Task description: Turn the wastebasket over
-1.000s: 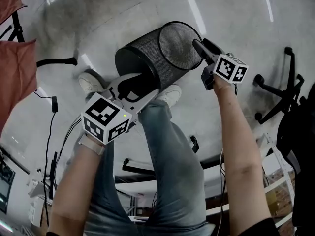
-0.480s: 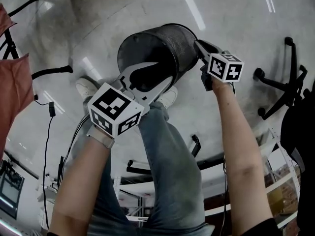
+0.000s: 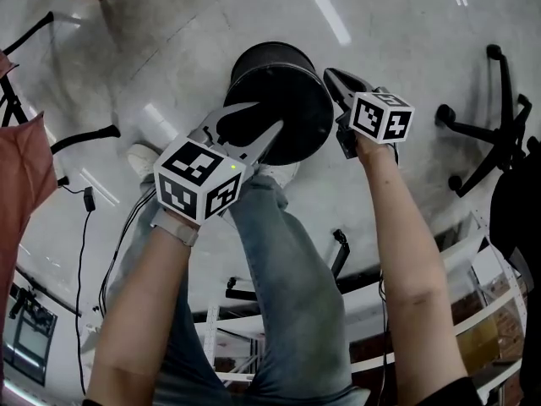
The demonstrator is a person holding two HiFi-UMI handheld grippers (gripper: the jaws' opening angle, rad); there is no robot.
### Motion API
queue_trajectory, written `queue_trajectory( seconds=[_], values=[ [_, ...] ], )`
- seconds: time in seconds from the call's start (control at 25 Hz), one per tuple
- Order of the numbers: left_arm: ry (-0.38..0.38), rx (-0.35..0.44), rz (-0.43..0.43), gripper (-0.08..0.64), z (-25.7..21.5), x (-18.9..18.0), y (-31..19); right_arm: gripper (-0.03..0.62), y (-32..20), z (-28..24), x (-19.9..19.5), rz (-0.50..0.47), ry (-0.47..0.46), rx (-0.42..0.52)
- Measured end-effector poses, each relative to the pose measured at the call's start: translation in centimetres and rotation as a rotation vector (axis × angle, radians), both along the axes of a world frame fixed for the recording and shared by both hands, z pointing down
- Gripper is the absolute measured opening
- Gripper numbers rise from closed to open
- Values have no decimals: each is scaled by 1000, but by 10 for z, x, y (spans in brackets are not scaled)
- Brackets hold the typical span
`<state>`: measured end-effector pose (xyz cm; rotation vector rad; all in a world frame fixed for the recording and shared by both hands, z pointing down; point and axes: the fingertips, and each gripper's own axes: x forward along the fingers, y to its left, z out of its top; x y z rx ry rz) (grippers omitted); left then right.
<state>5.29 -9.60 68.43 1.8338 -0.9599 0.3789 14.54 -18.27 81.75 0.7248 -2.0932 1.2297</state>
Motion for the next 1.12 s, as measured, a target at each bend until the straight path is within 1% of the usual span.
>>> queue_trajectory(
  seconds=[0.28,0.48,0.56,0.6,0.72,0.76,0.84,1.04,1.12],
  values=[
    [11,-20,-21,152,-1,-3,0,26,10,-7,7,32,2,-2],
    [12,-11,-22,150,-27,-17,-2,26,9,-44,15,59,32,58],
    [10,-9,-14,147,-44,-23,1,26,9,-70,18,71,41,96],
    [9,-2,-12,134,-54,-26,0,26,7,-84,19,74,47,124],
    [-3,70,16,71,-93,-37,-11,16,-5,-135,20,110,62,231],
    [-4,92,33,47,-108,-39,-10,14,-3,-153,19,130,61,257],
    [4,122,73,26,-139,-41,-6,12,7,-191,17,164,61,293],
    [63,216,161,14,-228,-46,-1,12,43,-291,3,240,50,349],
    [81,265,193,14,-265,-49,-8,11,49,-332,-6,277,30,384]
  ],
)
